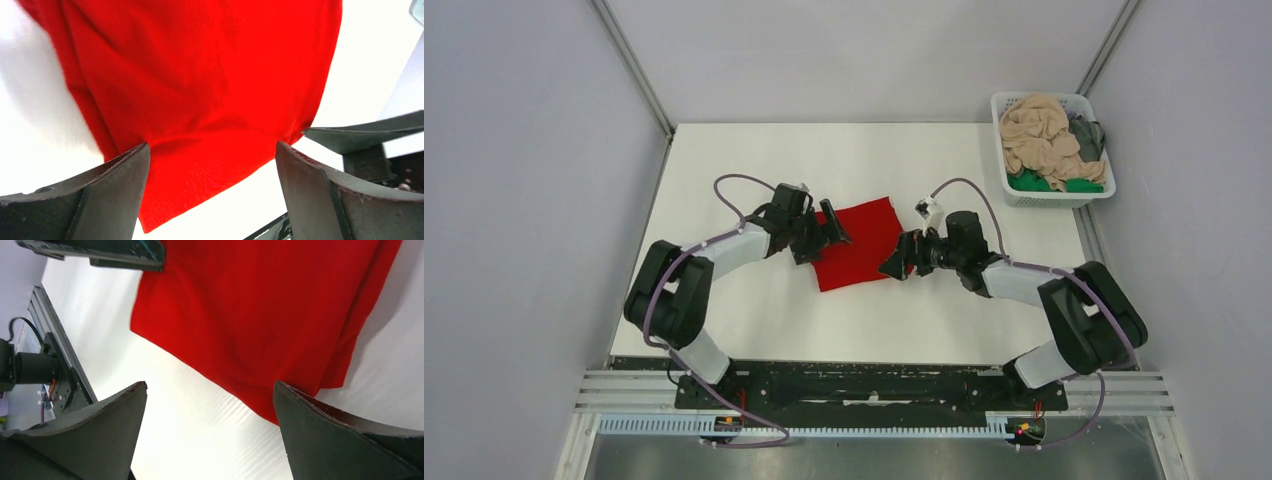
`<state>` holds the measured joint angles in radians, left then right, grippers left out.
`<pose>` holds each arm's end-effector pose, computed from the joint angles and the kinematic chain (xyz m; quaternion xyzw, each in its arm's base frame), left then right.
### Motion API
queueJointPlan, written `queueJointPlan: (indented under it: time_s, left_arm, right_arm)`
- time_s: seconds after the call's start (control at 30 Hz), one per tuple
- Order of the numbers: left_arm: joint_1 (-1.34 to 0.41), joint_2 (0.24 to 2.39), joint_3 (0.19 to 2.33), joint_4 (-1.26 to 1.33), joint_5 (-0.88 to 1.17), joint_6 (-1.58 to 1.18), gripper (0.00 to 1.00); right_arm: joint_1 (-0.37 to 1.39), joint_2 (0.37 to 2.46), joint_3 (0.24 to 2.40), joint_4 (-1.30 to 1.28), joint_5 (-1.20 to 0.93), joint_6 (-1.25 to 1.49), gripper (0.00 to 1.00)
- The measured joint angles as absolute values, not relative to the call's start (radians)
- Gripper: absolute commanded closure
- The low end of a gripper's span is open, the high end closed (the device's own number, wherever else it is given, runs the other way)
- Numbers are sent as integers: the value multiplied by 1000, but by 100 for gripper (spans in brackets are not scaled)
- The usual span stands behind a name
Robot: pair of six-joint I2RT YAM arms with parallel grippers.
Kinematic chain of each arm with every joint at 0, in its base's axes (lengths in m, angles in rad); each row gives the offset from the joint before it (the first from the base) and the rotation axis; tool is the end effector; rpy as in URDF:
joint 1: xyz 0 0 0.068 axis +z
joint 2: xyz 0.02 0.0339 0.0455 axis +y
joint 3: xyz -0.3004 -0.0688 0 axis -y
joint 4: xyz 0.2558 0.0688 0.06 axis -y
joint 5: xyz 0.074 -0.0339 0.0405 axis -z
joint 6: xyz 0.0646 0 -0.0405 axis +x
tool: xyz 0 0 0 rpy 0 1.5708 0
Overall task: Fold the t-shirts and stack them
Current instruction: Smooth out wrinkles on the folded tshirt, then put the neatly folded tshirt into the corner of the board with the left arm
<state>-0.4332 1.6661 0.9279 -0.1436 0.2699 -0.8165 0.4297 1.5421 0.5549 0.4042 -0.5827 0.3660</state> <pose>0.3239 -0.1688 0.1796 -0.1331 0.9243 -0.2985 0.1973 0.2663 0.1611 0.1629 -0.1630 0.8386 0.4091 0.3206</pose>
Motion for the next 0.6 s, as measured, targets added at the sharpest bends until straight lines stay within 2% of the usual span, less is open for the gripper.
queueJointPlan:
  time_s: [0.23,0.33,0.43,0.6]
  left_arm:
    - [-419,1495,926,-247,140,-802,0]
    - [-393,1485,926,-276,88,-802,2]
    - [-376,1519,926,-313,52,-802,14]
    - [-376,1629,941,-328,36,-802,40]
  right_arm:
    - [418,1279,553,348,-469,376,2]
    - [389,1176,525,340,-385,395,2]
    - [363,1102,481,315,-320,400,2]
    - [354,1050,460,210,-242,380,2]
